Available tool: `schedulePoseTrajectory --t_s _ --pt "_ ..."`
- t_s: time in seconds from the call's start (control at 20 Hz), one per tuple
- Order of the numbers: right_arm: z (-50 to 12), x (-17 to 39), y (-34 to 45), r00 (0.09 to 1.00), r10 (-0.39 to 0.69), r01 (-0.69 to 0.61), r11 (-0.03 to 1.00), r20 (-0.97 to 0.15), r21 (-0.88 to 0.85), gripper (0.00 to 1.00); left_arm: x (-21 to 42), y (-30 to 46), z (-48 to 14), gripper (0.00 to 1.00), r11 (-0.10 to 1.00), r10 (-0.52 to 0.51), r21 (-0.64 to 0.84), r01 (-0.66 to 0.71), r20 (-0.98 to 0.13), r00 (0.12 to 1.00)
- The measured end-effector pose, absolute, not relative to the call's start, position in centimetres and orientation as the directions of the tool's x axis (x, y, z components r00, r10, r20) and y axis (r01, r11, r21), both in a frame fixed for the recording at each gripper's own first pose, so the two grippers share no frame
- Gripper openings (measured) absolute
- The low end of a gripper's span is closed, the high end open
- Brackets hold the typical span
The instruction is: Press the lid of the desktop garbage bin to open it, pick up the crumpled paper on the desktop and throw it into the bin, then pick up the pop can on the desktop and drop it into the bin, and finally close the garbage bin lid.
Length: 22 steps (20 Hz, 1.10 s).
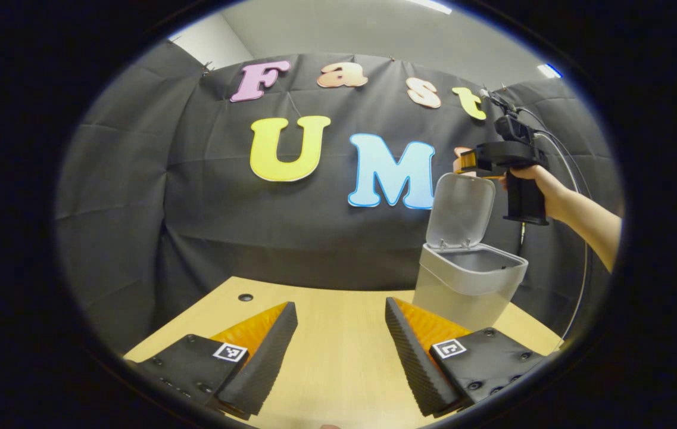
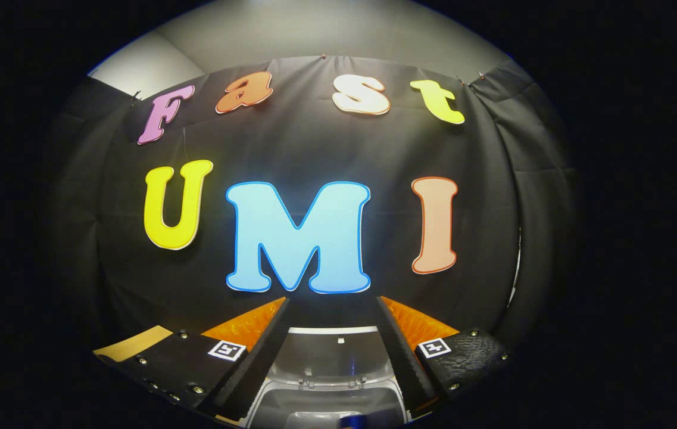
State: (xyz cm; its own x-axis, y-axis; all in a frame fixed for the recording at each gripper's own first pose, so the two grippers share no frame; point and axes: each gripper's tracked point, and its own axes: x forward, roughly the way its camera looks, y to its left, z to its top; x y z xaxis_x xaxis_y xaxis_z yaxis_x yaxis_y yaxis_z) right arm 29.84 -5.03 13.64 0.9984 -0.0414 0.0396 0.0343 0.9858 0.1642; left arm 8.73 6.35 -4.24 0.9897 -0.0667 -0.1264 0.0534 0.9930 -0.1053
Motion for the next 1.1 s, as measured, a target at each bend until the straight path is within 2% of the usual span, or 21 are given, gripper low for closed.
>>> schedulePoseTrajectory --t_s 0.8,0.95,1.1 --pt "10.4 23.8 -4.3 0.999 -0.019 0.011 0.985 0.043 0.174 0.90 4.3 4.9 -3.4 0.98 0.994 -0.046 -0.107 0.034 -0.105 0.993" --pt "8.8 22.8 -4.1 1.000 -0.017 0.014 0.983 0.013 0.182 0.90 3.8 5.1 -3.5 0.99 0.994 -0.040 -0.103 0.029 -0.107 0.993" --pt "5.5 22.2 -3.6 0.998 -0.004 0.016 0.985 -0.068 0.171 0.90 3.5 5.2 -3.3 0.99 0.994 -0.036 -0.103 0.025 -0.105 0.994"
